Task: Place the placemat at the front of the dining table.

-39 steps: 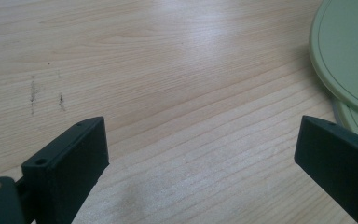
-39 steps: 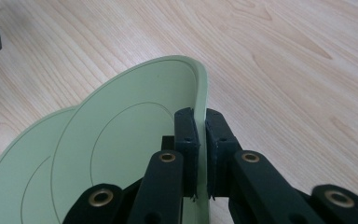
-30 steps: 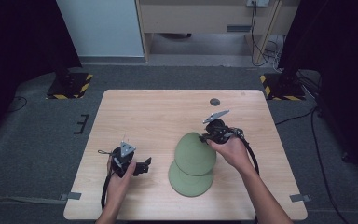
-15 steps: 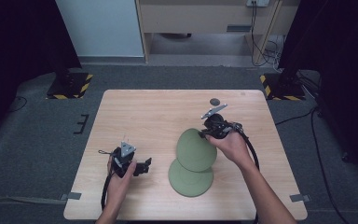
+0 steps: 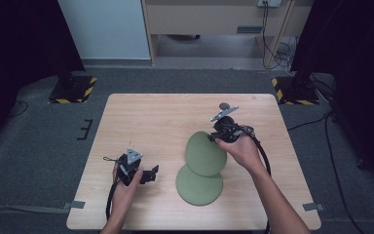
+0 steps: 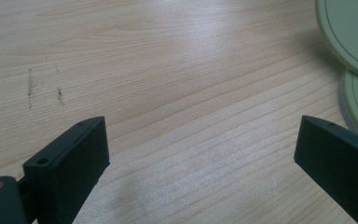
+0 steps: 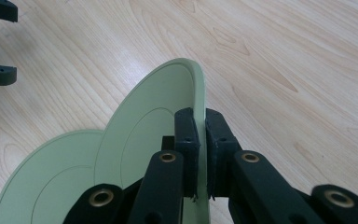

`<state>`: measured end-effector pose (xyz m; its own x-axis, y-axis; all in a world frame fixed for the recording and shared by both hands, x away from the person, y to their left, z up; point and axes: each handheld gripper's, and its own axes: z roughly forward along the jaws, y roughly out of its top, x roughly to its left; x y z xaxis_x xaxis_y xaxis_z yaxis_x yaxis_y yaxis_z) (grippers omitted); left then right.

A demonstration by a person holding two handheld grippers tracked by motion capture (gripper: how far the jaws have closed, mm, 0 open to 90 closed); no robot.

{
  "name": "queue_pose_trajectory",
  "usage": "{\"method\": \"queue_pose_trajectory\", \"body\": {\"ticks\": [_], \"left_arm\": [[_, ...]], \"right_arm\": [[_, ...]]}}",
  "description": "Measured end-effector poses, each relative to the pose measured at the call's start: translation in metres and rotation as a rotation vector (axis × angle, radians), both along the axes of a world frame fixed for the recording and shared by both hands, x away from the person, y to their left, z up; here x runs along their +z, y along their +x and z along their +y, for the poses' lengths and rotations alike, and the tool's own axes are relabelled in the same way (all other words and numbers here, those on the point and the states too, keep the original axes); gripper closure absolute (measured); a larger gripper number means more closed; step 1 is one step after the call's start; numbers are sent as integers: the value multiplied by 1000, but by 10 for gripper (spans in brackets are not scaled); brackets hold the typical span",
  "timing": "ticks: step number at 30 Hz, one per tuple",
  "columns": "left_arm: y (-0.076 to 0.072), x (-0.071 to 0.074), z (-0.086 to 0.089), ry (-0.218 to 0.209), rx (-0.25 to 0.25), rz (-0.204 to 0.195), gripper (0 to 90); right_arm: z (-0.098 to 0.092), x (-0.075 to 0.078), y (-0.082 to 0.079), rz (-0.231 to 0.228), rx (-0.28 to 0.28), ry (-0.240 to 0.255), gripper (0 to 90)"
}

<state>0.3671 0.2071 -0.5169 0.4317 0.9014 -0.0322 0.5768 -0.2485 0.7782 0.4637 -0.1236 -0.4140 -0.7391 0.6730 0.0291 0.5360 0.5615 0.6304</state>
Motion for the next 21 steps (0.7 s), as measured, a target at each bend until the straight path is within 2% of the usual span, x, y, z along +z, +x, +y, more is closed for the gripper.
{"method": "queue_pose_trajectory", "body": {"ticks": [21], "left_arm": [[-1, -2, -4, 7, -1, 2, 22]], "right_arm": [[3, 16, 1, -21, -17, 16, 857]]}}
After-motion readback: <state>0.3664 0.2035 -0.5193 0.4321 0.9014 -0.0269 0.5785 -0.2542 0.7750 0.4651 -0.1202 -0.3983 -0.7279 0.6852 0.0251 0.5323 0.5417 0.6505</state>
